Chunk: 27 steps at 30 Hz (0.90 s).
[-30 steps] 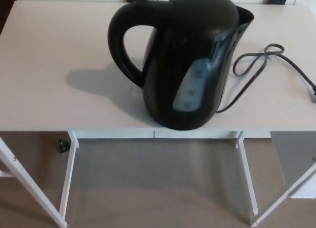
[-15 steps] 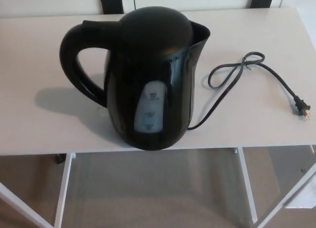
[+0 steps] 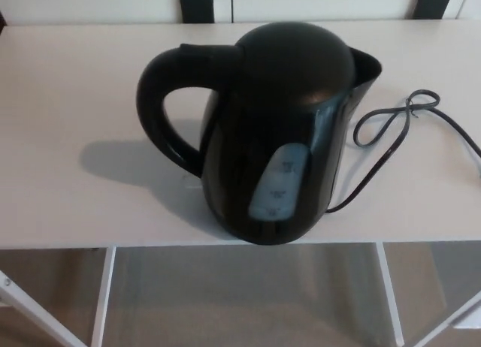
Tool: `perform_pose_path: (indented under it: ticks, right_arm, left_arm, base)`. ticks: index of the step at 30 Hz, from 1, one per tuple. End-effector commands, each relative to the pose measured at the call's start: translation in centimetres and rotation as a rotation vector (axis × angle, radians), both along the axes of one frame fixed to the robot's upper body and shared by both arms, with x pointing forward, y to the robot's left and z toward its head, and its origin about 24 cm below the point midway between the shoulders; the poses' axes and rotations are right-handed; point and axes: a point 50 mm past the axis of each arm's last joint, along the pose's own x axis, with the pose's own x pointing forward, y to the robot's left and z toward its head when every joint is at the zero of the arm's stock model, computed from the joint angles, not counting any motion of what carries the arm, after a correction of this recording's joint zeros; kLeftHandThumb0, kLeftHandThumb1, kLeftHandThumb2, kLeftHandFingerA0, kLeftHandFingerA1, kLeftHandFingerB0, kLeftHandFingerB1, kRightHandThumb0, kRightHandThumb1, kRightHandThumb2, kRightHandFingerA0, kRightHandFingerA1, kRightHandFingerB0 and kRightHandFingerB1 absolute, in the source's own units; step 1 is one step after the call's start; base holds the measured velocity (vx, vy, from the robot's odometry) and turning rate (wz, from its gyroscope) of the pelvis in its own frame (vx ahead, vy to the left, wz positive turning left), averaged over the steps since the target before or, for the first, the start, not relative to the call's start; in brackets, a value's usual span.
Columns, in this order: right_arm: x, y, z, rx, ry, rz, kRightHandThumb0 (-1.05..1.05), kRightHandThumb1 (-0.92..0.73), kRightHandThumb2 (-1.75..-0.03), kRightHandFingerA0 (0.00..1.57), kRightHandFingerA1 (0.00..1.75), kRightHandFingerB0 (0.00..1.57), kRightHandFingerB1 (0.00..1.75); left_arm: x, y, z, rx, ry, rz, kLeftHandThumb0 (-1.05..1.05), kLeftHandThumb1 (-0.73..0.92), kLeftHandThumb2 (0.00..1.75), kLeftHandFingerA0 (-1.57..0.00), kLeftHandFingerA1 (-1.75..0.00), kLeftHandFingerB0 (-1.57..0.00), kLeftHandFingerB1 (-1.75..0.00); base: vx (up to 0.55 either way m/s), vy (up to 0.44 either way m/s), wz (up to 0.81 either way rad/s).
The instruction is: The robot walk towards a table in front and uses its left hand to pick up the pot from the base and places it on the table
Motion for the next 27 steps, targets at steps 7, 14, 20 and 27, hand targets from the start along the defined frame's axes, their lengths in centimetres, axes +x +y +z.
perform_pose_path:
  ticks: [7,14,20,27]
  right_arm:
    - [-0.6,-0.6,-0.1,-0.014,0.014,-0.009,-0.36,-0.48,-0.87,0.39,0.61,0.36,0.58]
    - [0.4,-0.6,0.0,-0.019,0.005,0.001,-0.35,-0.69,-0.6,0.43,0.53,0.41,0.48]
    - [-0.2,-0.4,0.1,-0.024,0.01,-0.014,-0.37,-0.49,-0.89,0.42,0.62,0.31,0.55]
    - [-0.3,-0.6,0.1,-0.042,0.0,-0.036,-0.34,-0.49,-0.88,0.44,0.63,0.33,0.56]
  left_arm:
    - [-0.5,-1.6,1.4,-0.004,-0.039,-0.197,-0.37,0.71,0.61,-0.38,-0.37,-0.25,-0.32]
    - [1.9,-5.4,11.8,-0.473,-0.538,-0.845,-0.44,0.48,0.72,-0.29,-0.49,-0.29,-0.43]
    - [3.5,-5.4,23.5,-0.731,-0.987,-1.078,-0.59,0.42,0.54,-0.32,-0.51,-0.3,-0.35]
    - [4.8,-3.9,30.8,-0.432,-1.386,-0.909,-0.71,0.5,0.56,-0.42,-0.46,-0.35,-0.34]
  base:
    - [0.01,-0.003,0.01]
    - [0.0,0.0,0.0]
    - [0.0,0.0,0.0]
    - [0.0,0.0,0.0]
